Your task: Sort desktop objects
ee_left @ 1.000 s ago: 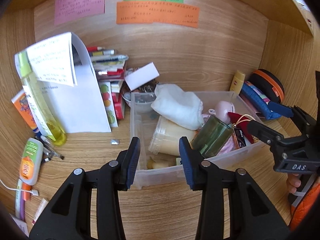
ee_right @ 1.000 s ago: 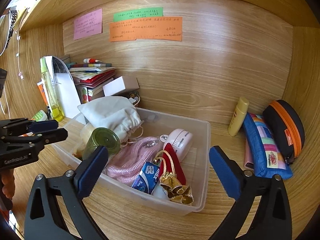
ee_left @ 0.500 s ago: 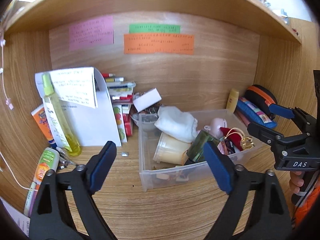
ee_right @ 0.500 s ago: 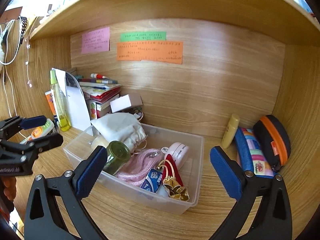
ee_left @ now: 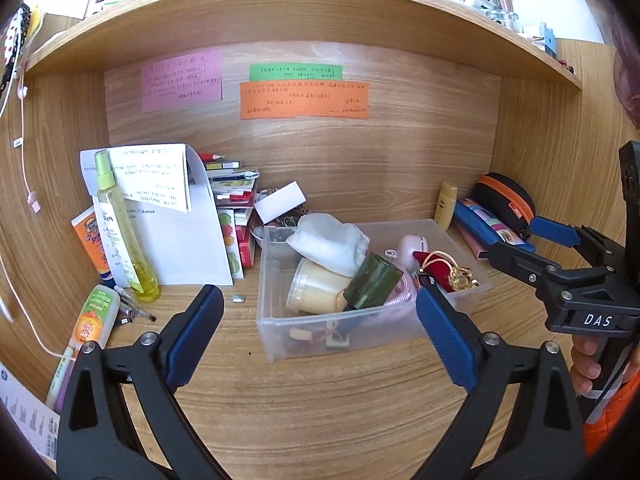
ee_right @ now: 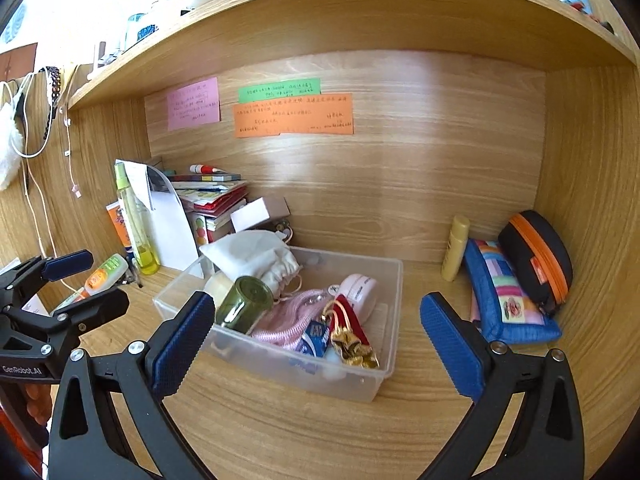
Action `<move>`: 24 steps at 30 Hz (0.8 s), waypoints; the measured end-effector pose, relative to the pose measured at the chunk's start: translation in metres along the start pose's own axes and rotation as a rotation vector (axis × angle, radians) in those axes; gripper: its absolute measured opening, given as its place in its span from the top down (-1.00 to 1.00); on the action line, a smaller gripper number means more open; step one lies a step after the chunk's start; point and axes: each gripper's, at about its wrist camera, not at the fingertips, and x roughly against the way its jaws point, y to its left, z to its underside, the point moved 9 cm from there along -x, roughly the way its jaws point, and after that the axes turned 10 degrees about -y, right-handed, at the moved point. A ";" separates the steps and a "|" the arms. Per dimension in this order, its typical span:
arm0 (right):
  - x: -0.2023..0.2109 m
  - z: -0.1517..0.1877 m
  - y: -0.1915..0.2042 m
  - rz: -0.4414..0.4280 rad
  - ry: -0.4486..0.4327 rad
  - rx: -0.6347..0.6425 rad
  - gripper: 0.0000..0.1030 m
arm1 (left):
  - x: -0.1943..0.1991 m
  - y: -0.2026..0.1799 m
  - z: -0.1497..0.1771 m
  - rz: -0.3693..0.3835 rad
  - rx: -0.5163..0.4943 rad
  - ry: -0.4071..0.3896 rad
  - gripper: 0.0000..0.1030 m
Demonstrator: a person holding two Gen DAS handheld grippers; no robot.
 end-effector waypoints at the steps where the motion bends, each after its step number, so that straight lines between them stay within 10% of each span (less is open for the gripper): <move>1: 0.002 0.002 -0.001 0.003 0.002 0.003 -0.99 | 0.001 -0.001 0.001 -0.001 0.003 0.002 -0.90; 24: 0.012 0.033 -0.001 -0.001 0.084 0.007 -0.99 | -0.002 -0.004 0.016 0.035 0.009 0.041 -0.90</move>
